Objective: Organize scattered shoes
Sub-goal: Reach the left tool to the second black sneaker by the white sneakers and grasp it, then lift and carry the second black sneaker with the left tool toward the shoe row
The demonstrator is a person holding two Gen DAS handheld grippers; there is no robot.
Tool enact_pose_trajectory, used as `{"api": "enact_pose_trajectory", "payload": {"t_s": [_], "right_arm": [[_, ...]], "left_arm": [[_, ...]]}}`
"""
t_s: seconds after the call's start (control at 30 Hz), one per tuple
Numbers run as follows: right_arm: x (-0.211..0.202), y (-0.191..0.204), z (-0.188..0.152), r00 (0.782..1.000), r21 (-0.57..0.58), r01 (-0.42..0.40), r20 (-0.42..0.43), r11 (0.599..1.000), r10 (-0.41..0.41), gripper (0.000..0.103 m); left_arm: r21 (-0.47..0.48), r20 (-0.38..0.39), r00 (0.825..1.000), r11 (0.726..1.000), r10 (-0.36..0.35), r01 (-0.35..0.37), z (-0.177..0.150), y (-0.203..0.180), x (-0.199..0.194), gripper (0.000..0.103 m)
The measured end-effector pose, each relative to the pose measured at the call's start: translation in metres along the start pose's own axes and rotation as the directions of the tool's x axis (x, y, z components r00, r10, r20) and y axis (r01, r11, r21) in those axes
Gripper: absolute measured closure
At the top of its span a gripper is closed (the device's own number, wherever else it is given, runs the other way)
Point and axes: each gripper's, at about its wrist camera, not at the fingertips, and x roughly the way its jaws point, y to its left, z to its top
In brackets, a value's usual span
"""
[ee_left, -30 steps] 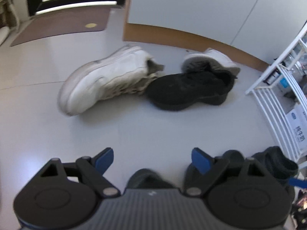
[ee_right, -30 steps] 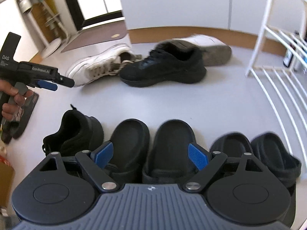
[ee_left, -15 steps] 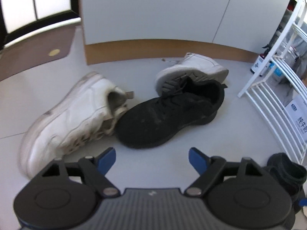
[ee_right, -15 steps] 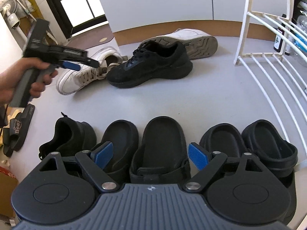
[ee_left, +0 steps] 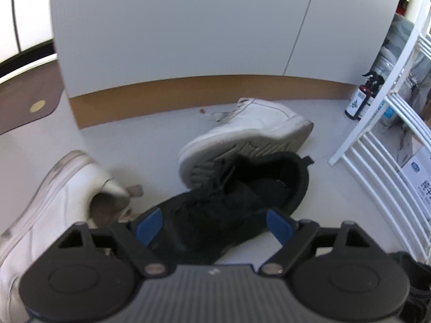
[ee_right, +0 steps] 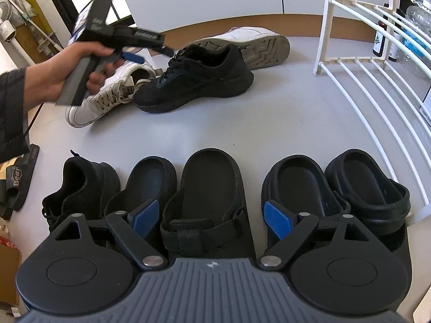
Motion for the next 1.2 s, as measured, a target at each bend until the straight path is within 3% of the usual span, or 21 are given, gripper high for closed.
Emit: {"api": "enact_pose_trajectory", "payload": {"t_s": [0.1, 0.47, 0.6, 0.7, 0.77, 0.83, 0.87, 1.2], "right_arm": [[0.0, -0.003, -0.001, 1.0, 0.005, -0.003, -0.004, 1.0, 0.003, 0.014], [0.005, -0.01, -0.005, 1.0, 0.023, 0.006, -0.027, 1.0, -0.006, 0.014], [0.006, -0.01, -0.006, 0.999, 0.024, 0.006, -0.032, 1.0, -0.005, 0.014], [0.008, -0.012, -0.007, 0.999, 0.027, 0.007, -0.041, 1.0, -0.006, 0.014], [0.01, -0.012, -0.008, 0.999, 0.03, 0.009, -0.047, 1.0, -0.007, 0.014], [0.01, -0.013, -0.008, 0.999, 0.032, 0.007, -0.05, 0.999, -0.005, 0.014], [0.01, -0.013, -0.009, 0.999, 0.033, 0.007, -0.05, 0.999, -0.005, 0.014], [0.012, -0.014, -0.01, 0.998, 0.034, 0.004, -0.055, 0.999, -0.002, 0.014]], "left_arm": [[-0.013, 0.001, 1.0, 1.0, -0.028, 0.028, 0.003, -0.002, 0.012, 0.015], [-0.076, -0.057, 0.995, 0.993, 0.082, -0.086, 0.028, -0.006, 0.041, 0.016], [-0.135, -0.146, 0.986, 0.986, 0.077, -0.097, 0.029, -0.002, 0.054, 0.039], [-0.151, -0.216, 0.971, 0.978, 0.107, -0.142, 0.024, 0.001, 0.065, 0.046], [-0.173, -0.236, 0.964, 0.971, 0.123, -0.166, 0.021, 0.004, 0.068, 0.073], [-0.221, -0.237, 0.963, 0.959, 0.125, -0.179, 0.02, 0.011, 0.066, 0.081], [-0.223, -0.234, 0.966, 0.962, 0.107, -0.16, 0.019, 0.013, 0.065, 0.092], [-0.282, -0.222, 0.975, 0.956, 0.023, -0.087, -0.002, 0.03, 0.041, 0.096]]}}
